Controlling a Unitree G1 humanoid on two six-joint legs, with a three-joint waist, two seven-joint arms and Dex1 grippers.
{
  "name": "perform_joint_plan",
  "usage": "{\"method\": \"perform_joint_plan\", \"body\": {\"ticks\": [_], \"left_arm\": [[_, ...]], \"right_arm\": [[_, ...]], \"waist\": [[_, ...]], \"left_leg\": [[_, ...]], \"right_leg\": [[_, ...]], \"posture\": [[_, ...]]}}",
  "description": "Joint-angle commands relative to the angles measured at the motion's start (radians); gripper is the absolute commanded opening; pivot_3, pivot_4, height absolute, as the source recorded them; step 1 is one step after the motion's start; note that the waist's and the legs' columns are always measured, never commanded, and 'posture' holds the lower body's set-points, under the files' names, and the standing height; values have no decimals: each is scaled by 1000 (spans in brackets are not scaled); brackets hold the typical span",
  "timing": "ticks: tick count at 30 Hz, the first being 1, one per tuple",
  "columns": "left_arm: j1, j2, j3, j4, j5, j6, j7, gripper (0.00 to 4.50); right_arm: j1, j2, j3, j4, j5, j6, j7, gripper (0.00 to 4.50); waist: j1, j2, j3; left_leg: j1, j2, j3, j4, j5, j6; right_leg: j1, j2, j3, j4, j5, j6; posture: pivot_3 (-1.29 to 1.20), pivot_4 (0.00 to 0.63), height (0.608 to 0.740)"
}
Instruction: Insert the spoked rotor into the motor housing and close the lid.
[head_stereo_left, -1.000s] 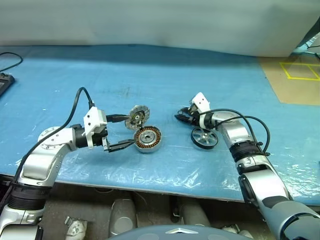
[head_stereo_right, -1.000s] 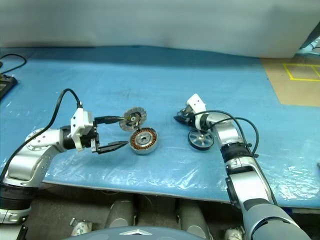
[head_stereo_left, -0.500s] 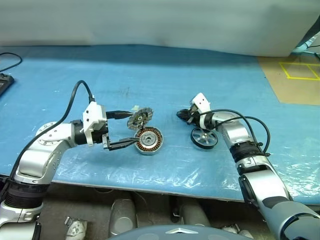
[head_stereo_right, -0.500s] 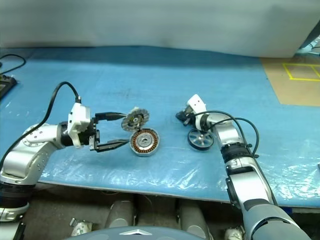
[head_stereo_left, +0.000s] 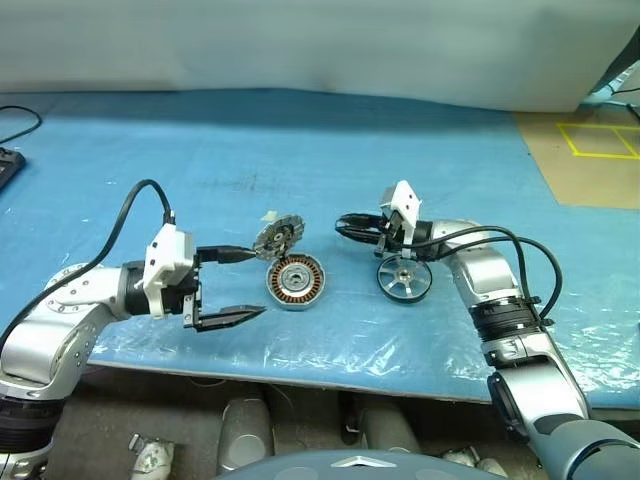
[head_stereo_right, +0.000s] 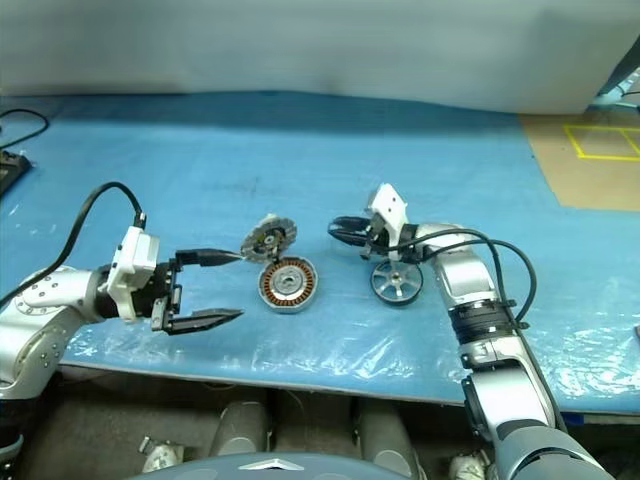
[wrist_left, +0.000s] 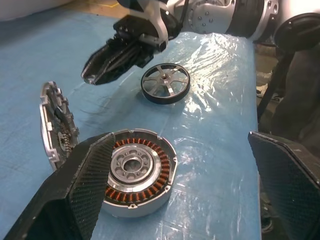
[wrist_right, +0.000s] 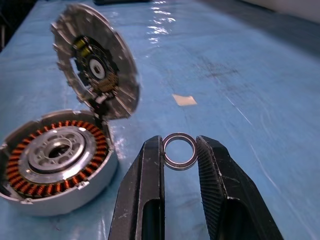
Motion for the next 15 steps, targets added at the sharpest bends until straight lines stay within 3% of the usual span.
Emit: {"method": "perform_joint_plan", "body": {"ticks": [1, 15], "left_arm": [[31, 21, 30, -31, 20, -43, -17, 4500], [160, 11, 46, -29, 77, -116, 12, 4500]], "right_arm": [[6, -14, 32, -97, 35, 25, 48, 549], [-18, -6, 167, -75, -3, -15, 137, 549]], "waist": [[0, 0, 0], [-2, 0, 0]], "left_leg": [[0, 0, 0, 0, 0, 0], [1, 0, 0, -1, 0, 0]], "right_leg": [[0, 0, 0, 0, 0, 0], [0, 0, 0, 0, -1, 1]], "posture": [[0, 150, 740], [0, 150, 740]]}}
